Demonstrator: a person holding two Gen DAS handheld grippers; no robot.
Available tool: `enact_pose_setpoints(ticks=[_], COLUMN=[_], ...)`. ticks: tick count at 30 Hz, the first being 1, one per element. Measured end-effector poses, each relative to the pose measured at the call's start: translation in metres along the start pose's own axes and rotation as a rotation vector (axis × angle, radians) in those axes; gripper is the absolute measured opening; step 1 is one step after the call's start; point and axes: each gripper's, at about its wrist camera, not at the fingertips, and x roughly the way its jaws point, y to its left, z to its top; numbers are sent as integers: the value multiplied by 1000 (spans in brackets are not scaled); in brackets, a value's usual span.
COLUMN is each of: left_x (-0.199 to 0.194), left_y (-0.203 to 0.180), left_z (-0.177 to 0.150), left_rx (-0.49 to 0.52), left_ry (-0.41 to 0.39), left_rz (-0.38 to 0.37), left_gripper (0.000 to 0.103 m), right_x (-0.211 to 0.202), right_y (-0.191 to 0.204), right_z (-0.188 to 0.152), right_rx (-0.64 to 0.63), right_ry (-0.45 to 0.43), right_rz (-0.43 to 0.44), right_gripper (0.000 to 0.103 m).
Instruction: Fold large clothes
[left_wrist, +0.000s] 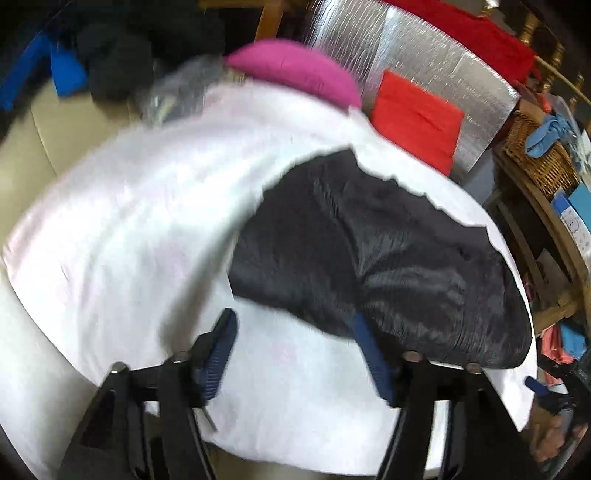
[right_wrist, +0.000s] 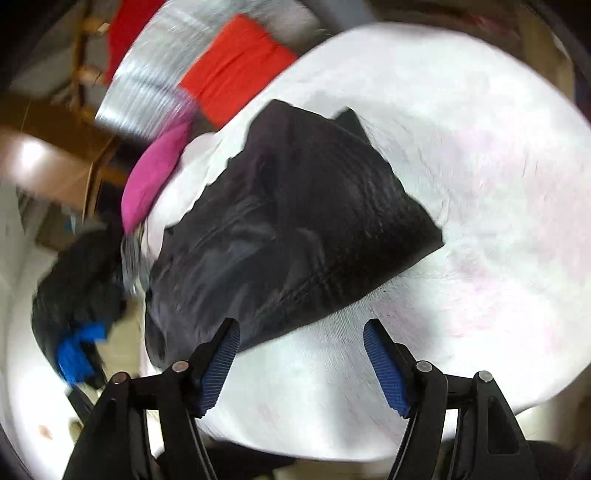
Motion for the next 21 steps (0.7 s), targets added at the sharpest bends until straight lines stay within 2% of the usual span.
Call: enact_pose_setpoints(ticks=[3, 5, 10, 14, 18, 21], left_x=[4, 19, 71, 106, 140, 167], left_y=[-12, -23, -39, -47, -72, -85], left_z=[30, 49, 93, 121, 149, 157], left_rx=[14, 27, 46, 23, 104, 168], left_ry=[-74, -92, -79, -74, -66, -28], left_rz=[36, 60, 116, 138, 141, 158], left_gripper=[74, 76, 76, 76, 76, 77], right_x=[-14, -12, 13, 50, 94, 137], right_y=[15, 30, 58, 74, 89, 99], right_z=[10, 27, 83, 136, 172, 188], right_rx=[-84, -126, -217, -277, -307, -376], right_ry=[-40, -84, -188, -232, -163, -67], right_rz=[8, -2, -79, -192, -226, -316], right_gripper=[73, 73, 73, 73, 73, 73])
